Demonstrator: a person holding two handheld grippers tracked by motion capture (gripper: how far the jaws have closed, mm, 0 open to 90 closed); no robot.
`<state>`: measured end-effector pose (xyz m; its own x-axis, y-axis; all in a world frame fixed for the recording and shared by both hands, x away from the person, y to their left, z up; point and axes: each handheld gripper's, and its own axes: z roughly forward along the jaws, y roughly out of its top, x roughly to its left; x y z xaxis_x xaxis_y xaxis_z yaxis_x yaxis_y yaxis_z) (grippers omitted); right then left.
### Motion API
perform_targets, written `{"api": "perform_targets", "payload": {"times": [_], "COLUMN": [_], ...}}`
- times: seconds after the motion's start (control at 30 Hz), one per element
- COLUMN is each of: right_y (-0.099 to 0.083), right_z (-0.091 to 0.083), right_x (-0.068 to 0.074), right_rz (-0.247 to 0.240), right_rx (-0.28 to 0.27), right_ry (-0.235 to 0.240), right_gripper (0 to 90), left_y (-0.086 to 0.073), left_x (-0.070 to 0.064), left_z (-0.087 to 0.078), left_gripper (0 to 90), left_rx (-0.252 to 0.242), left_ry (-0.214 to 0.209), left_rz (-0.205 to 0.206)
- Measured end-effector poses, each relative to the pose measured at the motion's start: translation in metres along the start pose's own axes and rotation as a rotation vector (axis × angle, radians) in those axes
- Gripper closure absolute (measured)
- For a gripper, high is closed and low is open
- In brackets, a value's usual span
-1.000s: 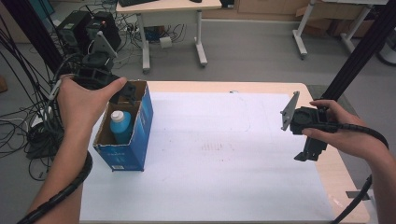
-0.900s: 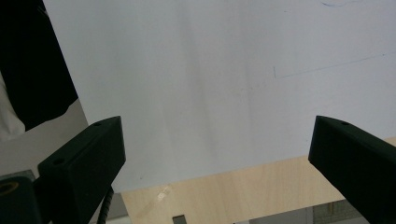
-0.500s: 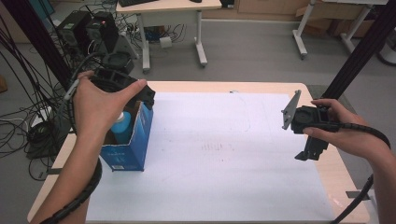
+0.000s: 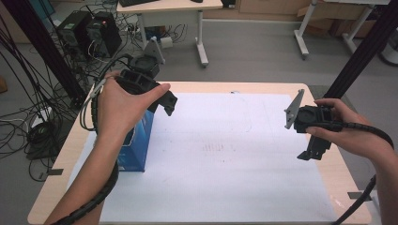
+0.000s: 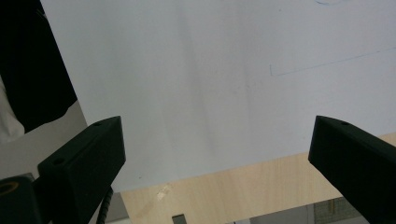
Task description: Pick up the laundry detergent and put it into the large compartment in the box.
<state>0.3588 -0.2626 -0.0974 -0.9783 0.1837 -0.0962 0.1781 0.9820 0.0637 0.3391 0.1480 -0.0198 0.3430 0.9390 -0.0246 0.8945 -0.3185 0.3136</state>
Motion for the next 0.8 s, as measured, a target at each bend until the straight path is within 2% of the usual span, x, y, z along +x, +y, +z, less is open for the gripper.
{"api": "perform_targets", "payload": {"times": [0.23,0.8], "right_y": [-0.0007,0.0007], "right_z": [0.0015,0.0012], "right_x": [-0.0015,-0.0022], "right_rz": [0.002,0.004], "right_rx": [0.0,0.002], "right_ry": [0.001,0.0], "right_gripper": [3.5,3.5], "left_y": [0.0016,0.0024], "left_x": [0.0031,0.0046], "left_z": [0.006,0.0102], "left_gripper": [4.4,4.4], "left_rx": [0.005,0.015], "left_ry": [-0.024,-0.03], "left_rz": [0.001,-0.001]}}
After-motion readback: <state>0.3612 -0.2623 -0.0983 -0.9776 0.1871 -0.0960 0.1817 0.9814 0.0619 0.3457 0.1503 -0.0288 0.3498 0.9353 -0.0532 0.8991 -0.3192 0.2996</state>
